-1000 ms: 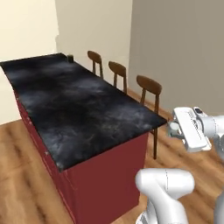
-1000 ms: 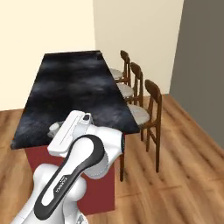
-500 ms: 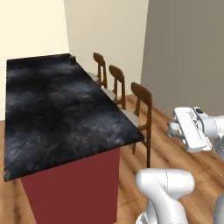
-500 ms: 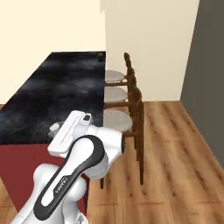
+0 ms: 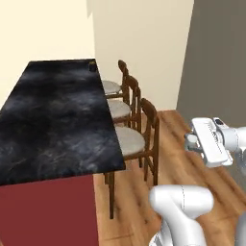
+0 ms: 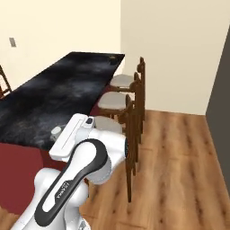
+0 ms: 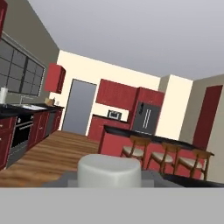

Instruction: Pick up the marshmallow and place it in the cup of hot chocolate on the dining counter.

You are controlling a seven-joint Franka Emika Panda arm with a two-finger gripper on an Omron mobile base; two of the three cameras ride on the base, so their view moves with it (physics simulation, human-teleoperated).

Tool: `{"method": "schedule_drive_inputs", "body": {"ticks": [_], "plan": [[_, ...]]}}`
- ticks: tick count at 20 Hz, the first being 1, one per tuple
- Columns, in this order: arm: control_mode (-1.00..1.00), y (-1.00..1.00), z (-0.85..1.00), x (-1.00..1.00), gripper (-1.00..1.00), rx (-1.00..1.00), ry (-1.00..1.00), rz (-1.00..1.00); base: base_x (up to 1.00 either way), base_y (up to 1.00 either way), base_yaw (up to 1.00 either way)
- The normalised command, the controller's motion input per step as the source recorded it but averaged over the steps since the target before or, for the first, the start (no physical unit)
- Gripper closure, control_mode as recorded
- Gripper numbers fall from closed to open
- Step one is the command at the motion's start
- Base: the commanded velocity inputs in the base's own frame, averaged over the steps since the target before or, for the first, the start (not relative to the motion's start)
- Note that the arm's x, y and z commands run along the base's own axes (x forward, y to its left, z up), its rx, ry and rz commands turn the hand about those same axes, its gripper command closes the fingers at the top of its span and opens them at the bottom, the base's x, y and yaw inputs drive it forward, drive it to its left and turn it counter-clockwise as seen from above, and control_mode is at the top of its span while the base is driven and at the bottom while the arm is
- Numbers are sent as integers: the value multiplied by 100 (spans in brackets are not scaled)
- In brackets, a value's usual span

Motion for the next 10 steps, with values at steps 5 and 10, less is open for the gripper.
{"method": "schedule_drive_inputs", "body": {"ticks": [5, 10], "plan": [[100, 0, 0, 0, 100, 0, 0, 0, 50, -100, 41], [100, 0, 0, 0, 100, 0, 0, 0, 52, -100, 41]]}}
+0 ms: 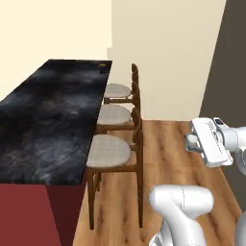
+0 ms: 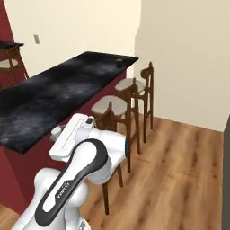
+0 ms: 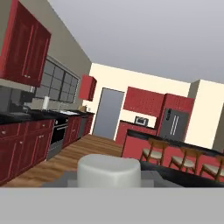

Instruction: Pick up the marshmallow and place it in the cup of hot chocolate on the dining counter.

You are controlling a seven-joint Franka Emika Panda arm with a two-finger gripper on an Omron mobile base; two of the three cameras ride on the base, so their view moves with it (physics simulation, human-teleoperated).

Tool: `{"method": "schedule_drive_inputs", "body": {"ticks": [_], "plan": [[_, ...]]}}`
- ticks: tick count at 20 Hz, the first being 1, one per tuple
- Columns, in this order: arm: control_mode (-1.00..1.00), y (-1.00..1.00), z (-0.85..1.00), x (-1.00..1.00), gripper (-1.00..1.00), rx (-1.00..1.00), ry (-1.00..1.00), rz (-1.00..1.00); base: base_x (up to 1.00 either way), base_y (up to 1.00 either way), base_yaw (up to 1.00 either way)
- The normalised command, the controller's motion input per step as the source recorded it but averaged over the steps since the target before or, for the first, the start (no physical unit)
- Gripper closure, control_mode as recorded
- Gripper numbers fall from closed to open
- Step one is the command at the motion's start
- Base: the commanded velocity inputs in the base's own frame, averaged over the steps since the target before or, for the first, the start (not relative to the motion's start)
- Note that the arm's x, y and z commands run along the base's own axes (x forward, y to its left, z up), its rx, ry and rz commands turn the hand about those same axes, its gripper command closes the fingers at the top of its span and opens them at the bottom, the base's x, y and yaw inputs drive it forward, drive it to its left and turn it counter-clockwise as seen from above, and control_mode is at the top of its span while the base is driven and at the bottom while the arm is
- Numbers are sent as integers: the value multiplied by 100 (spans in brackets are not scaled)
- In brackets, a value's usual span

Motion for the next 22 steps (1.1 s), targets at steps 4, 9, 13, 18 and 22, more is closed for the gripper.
{"method": "schedule_drive_inputs", "body": {"ticks": [4, 9, 13, 18, 22], "plan": [[100, 0, 0, 0, 100, 0, 0, 0, 53, -100, 38], [100, 0, 0, 0, 100, 0, 0, 0, 55, -100, 39], [100, 0, 0, 0, 100, 0, 0, 0, 57, -100, 40], [100, 0, 0, 0, 100, 0, 0, 0, 58, -100, 45], [100, 0, 0, 0, 100, 0, 0, 0, 58, -100, 48]]}}
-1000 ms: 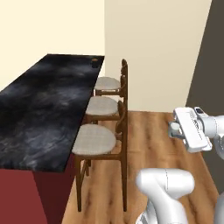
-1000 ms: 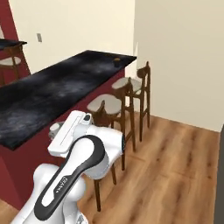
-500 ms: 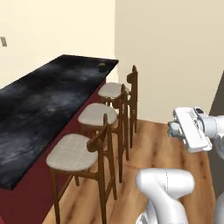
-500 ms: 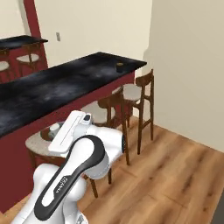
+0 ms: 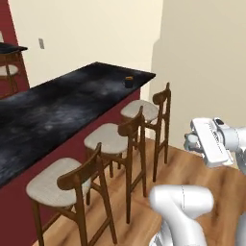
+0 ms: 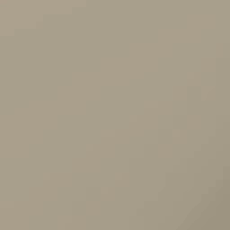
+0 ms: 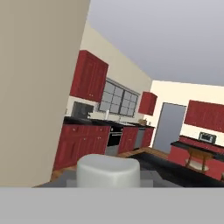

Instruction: Pick up the marshmallow and place it in the cup of hot chocolate on the dining counter.

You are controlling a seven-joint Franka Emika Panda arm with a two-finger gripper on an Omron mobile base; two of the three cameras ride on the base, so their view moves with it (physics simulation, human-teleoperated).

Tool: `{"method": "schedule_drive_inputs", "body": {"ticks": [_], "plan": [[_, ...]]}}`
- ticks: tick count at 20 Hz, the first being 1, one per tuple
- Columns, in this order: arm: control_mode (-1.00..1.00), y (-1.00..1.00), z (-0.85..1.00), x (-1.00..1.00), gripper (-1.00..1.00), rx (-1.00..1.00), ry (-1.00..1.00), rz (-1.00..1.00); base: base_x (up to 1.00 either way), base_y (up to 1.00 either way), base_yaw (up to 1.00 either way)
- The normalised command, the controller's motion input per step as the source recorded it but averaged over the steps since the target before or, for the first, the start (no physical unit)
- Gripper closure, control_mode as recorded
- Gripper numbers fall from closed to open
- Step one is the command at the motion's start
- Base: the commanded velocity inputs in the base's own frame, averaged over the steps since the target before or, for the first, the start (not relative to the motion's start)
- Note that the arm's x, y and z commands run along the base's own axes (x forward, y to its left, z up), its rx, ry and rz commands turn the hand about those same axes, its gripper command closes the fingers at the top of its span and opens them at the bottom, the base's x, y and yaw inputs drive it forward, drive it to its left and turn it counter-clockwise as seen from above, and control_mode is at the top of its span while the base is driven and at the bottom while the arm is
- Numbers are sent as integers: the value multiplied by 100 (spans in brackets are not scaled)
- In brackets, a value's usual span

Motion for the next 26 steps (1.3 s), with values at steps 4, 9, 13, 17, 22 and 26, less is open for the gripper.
{"method": "schedule_drive_inputs", "body": {"ticks": [4, 9, 13, 17, 22, 26], "plan": [[100, 0, 0, 0, 100, 0, 0, 0, 58, -100, 48], [100, 0, 0, 0, 100, 0, 0, 0, 65, -98, 49], [100, 0, 0, 0, 100, 0, 0, 0, 68, -99, 49], [100, 0, 0, 0, 100, 0, 0, 0, 64, -99, 48], [100, 0, 0, 0, 100, 0, 0, 0, 55, -100, 44], [100, 0, 0, 0, 100, 0, 0, 0, 50, -100, 44]]}}
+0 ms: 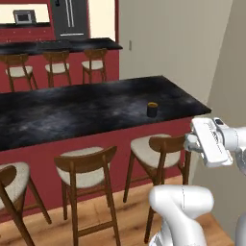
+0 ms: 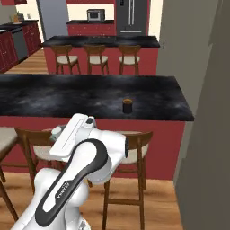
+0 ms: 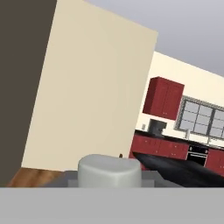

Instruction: Pick up the marshmallow and place it in the cup of hot chocolate on the dining counter.

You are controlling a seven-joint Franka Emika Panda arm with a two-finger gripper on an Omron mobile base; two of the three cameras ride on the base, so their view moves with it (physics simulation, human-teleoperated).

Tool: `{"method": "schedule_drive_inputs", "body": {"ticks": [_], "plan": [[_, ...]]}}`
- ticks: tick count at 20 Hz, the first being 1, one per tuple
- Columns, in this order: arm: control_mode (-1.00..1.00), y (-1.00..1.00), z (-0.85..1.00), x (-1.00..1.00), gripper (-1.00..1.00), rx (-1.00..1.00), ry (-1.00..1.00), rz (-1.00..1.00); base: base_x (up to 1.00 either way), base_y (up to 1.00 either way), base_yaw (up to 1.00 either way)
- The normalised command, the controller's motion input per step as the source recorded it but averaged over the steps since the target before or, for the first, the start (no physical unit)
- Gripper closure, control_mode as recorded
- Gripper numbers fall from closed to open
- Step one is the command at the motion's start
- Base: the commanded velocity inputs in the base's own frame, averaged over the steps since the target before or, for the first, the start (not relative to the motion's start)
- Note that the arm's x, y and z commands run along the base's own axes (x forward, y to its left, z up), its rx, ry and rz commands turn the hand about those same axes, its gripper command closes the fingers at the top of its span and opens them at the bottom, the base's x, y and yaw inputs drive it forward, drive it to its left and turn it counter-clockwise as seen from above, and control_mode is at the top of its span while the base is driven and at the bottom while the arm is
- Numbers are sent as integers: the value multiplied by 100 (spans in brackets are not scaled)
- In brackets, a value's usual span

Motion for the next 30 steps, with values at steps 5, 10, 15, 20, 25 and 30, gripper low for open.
{"method": "schedule_drive_inputs", "body": {"ticks": [5, 10, 15, 20, 25, 30], "plan": [[100, 0, 0, 0, 100, 0, 0, 0, 61, -70, 37], [100, 0, 0, 0, 100, 0, 0, 0, 85, -14, 20], [100, 0, 0, 0, 100, 0, 0, 0, 59, -46, 17], [100, 0, 0, 0, 100, 0, 0, 0, 43, -62, -12], [100, 0, 0, 0, 100, 0, 0, 0, 69, -15, -35], [100, 0, 0, 0, 100, 0, 0, 0, 64, 0, -35]]}}
